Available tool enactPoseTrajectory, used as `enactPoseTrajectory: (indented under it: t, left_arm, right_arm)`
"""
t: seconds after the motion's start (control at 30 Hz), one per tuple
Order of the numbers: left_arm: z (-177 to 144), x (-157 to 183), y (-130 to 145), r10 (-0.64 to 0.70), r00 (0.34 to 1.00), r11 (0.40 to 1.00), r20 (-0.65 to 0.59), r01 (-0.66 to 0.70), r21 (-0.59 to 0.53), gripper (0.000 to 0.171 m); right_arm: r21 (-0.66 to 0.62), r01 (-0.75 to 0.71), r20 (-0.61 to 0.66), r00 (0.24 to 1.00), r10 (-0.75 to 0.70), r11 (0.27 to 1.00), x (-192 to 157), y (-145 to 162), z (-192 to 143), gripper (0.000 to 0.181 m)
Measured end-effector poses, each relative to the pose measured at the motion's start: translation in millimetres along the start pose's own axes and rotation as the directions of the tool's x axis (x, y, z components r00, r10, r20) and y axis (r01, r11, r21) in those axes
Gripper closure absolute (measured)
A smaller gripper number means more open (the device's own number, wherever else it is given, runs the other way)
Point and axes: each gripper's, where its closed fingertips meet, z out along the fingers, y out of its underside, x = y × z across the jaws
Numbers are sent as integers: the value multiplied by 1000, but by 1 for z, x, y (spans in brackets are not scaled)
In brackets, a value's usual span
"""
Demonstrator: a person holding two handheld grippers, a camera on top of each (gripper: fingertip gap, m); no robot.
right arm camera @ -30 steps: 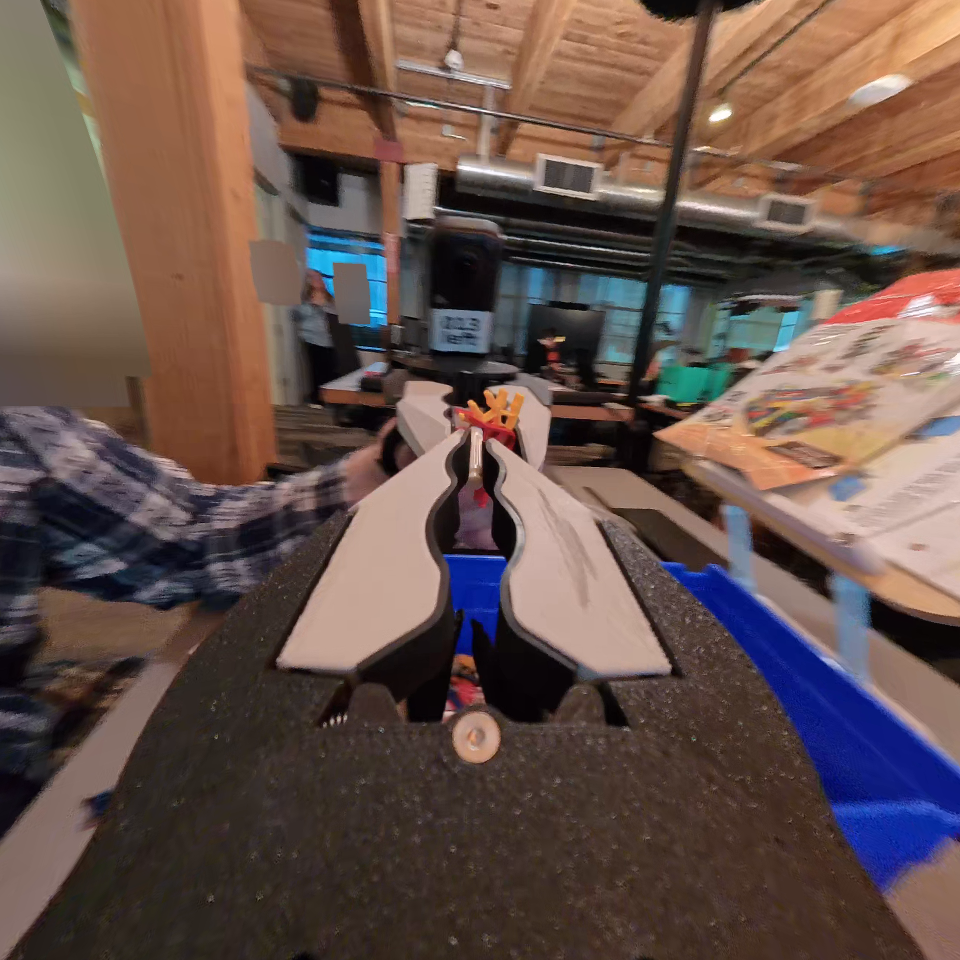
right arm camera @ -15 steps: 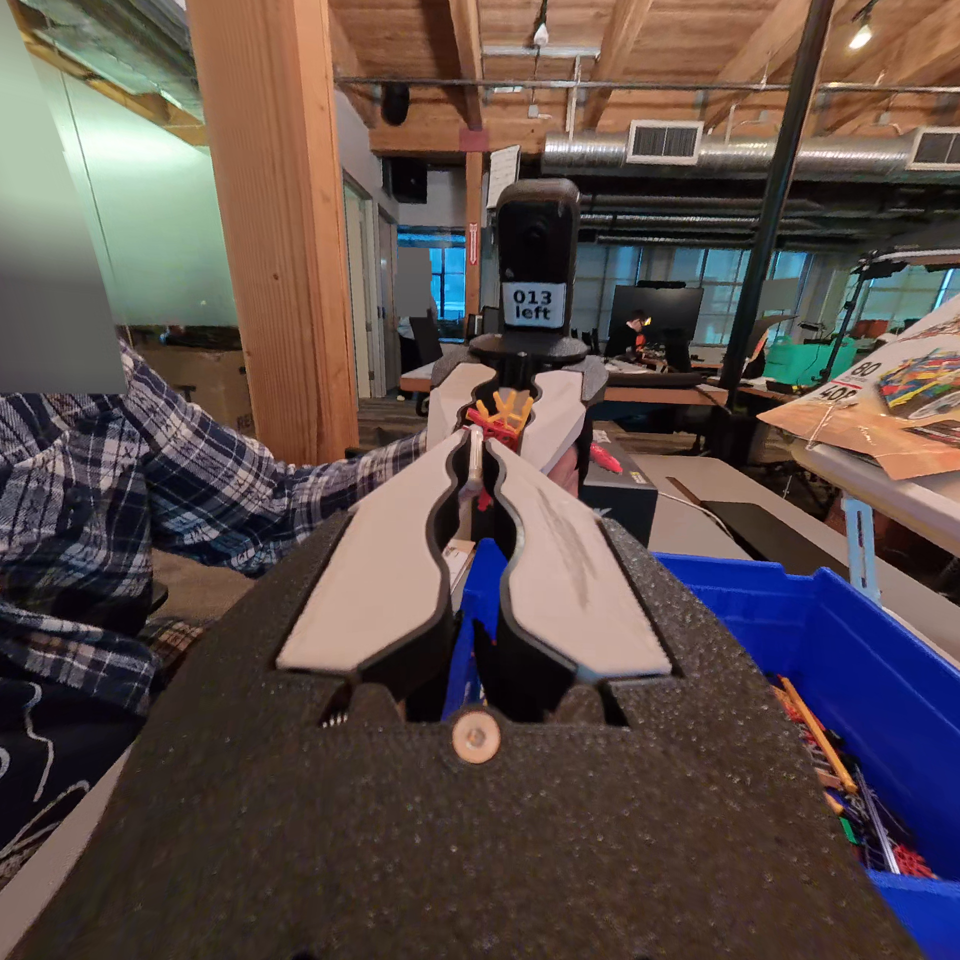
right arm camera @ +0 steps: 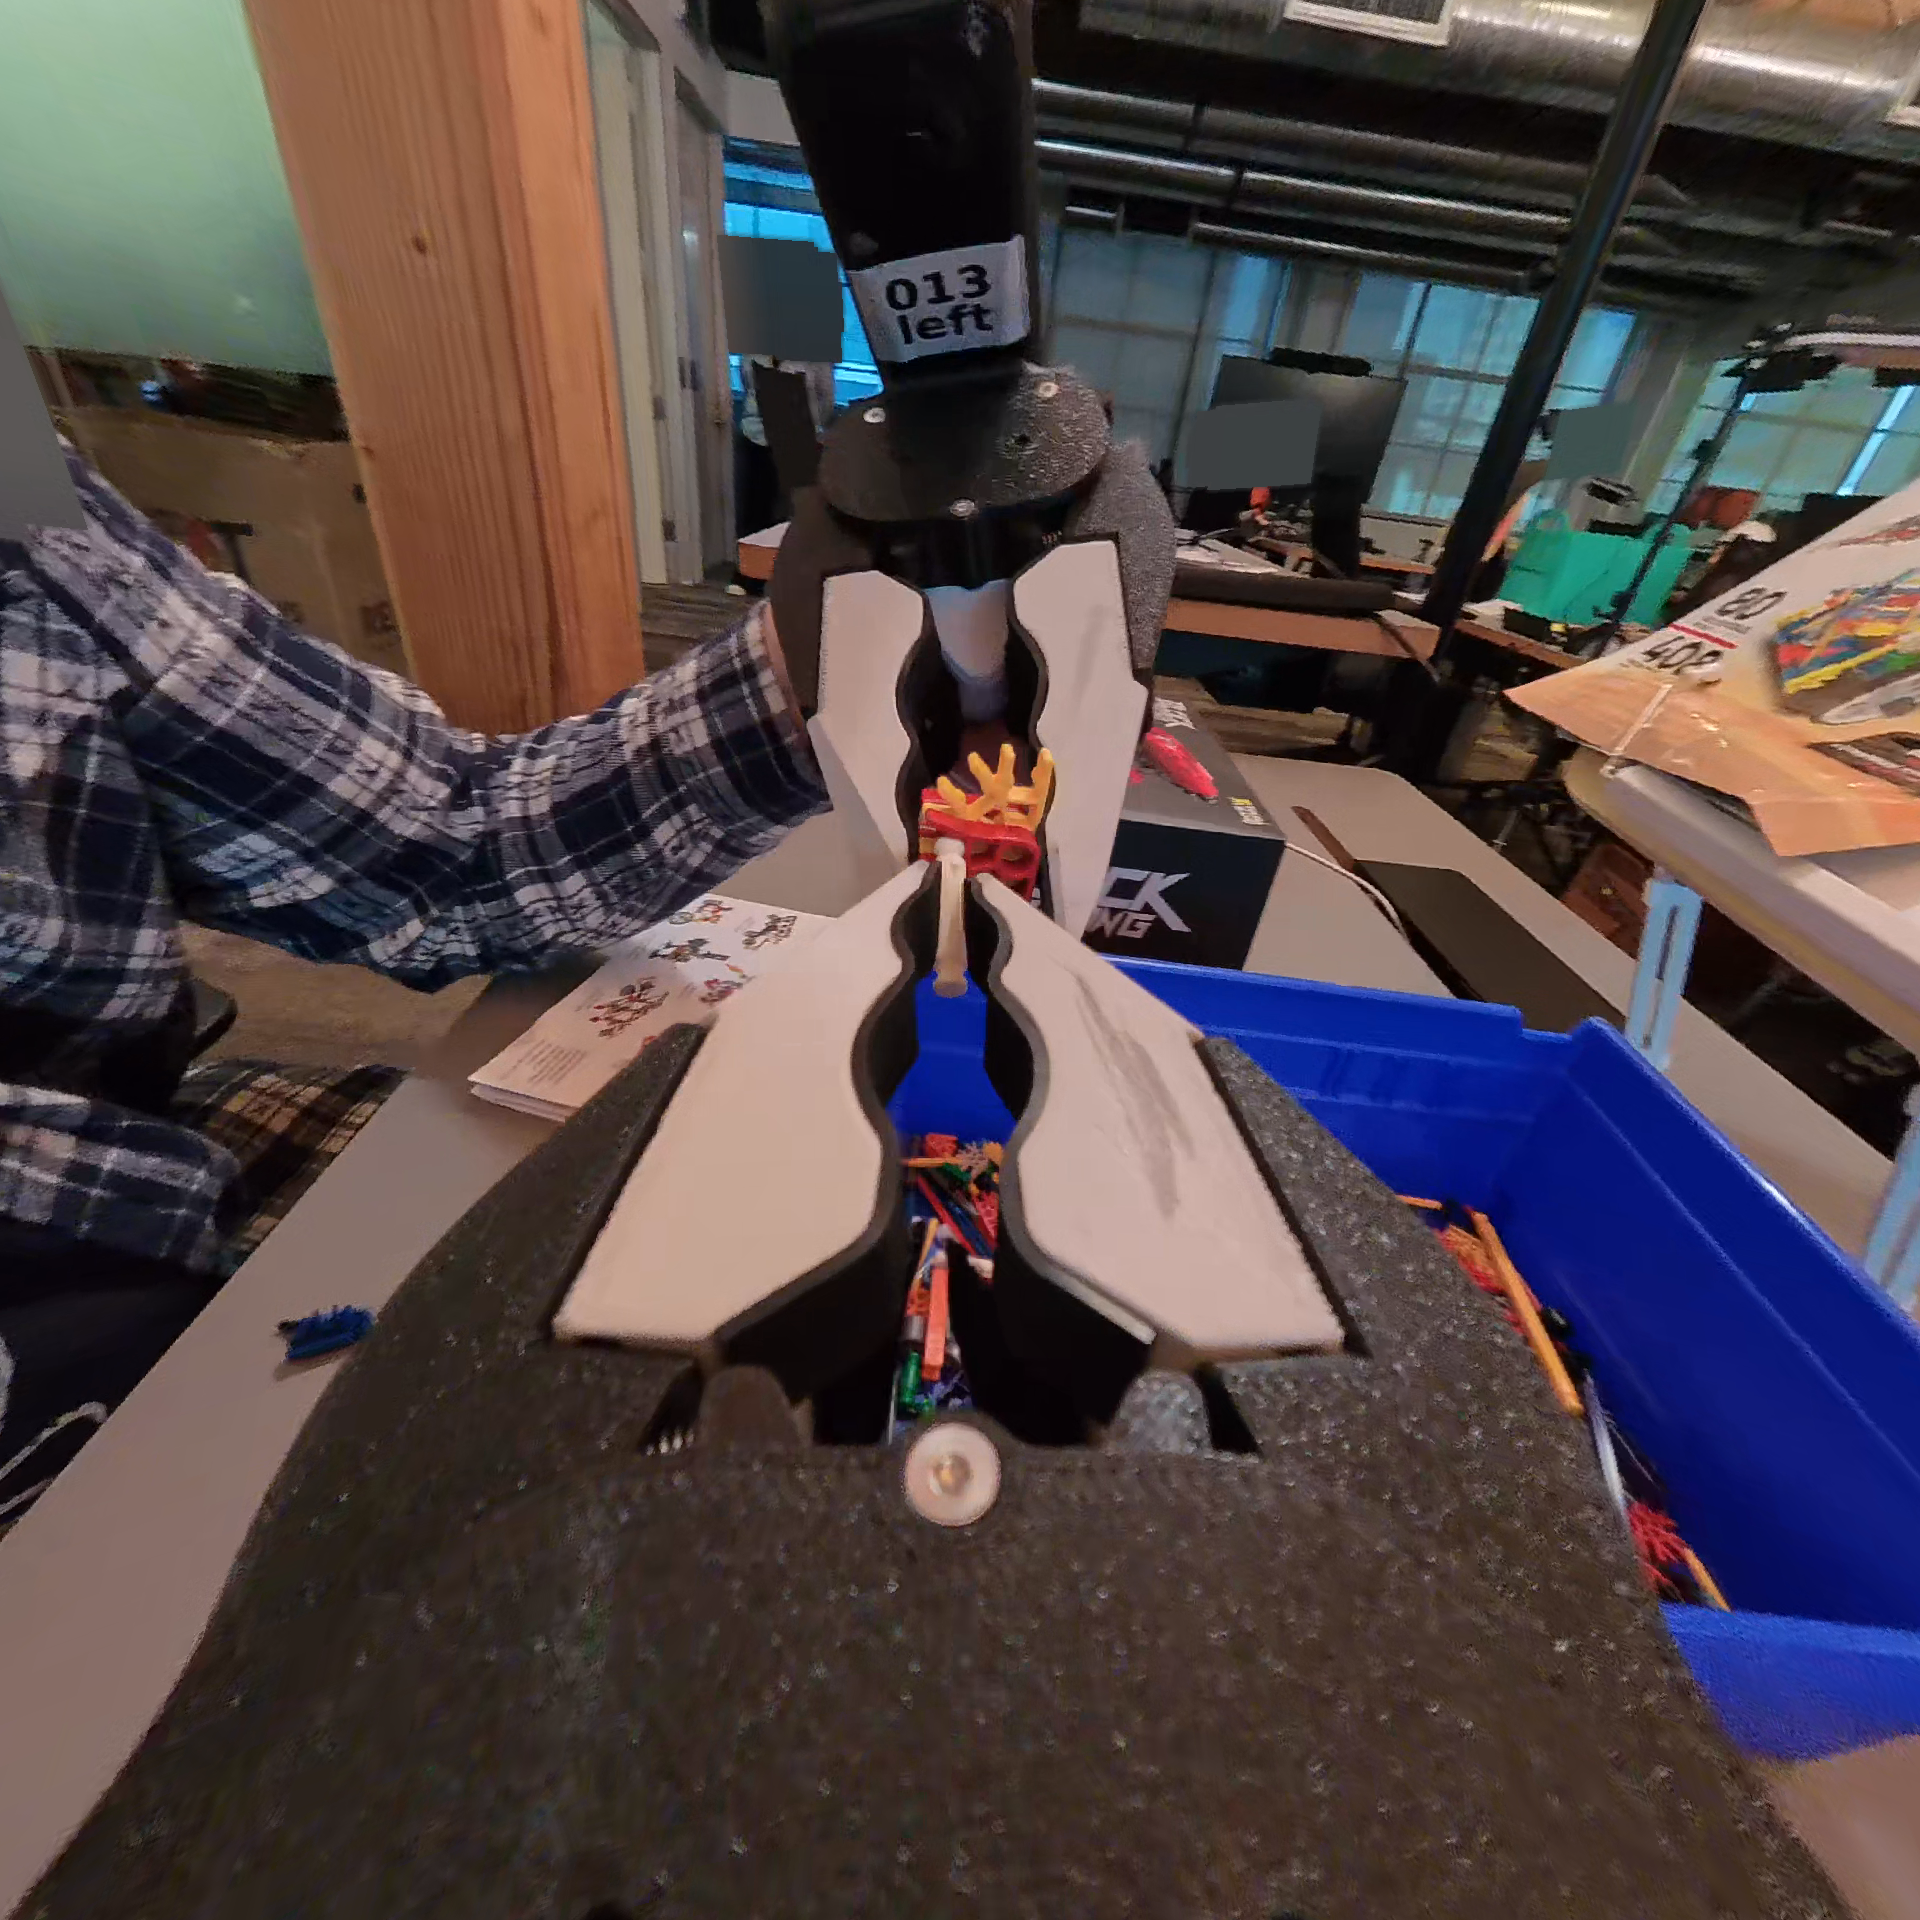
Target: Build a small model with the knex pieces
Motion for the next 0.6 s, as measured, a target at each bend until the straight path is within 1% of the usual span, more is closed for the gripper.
enactPoseTrajectory:
  t: [0.07, 0.13, 0.17, 0.23, 0.3, 0.37, 0.4, 0.5, 0.57, 0.6]
  left_arm:
    - [1, 10, -3, 2, 998, 1000, -59, -1, 17, 148]
    - [3, 30, -10, 7, 984, 998, -176, 5, 68, 149]
    - [3, 36, -14, 25, 977, 995, -213, -2, 105, 149]
    - [-2, 52, -30, 53, 945, 976, -322, 19, 217, 149]
    - [-7, 56, -44, 65, 924, 946, -378, 64, 319, 148]
    - [-9, 54, -49, 61, 913, 923, -403, 101, 371, 148]
    - [-8, 48, -51, 48, 923, 915, -383, 113, 388, 148]
    - [-10, 20, -58, -32, 954, 881, -298, 168, 443, 148]
    - [-9, 1, -55, -98, 971, 880, -219, 188, 437, 148]
    - [-10, -3, -52, -109, 973, 883, -204, 189, 429, 148]
  right_arm:
    - [9, -20, 60, 998, 20, 1000, -8, 1, -1, 179]
    - [32, -39, 164, 986, 34, 999, -24, -2, -3, 179]
    - [47, -46, 205, 978, 36, 998, -30, -4, -4, 179]
    - [94, -75, 291, 956, 45, 993, -45, -14, -7, 179]
    - [159, -94, 325, 945, 38, 983, -51, -26, -9, 179]
    - [195, -109, 307, 951, 45, 975, -46, -32, -12, 178]
    - [211, -112, 282, 958, 49, 971, -41, -34, -13, 179]
    - [271, -110, 135, 988, 75, 956, -13, -42, -18, 179]
    - [285, -99, 25, 995, 96, 953, 6, -42, -22, 179]
    - [288, -93, -19, 995, 103, 953, 14, -41, -24, 179]
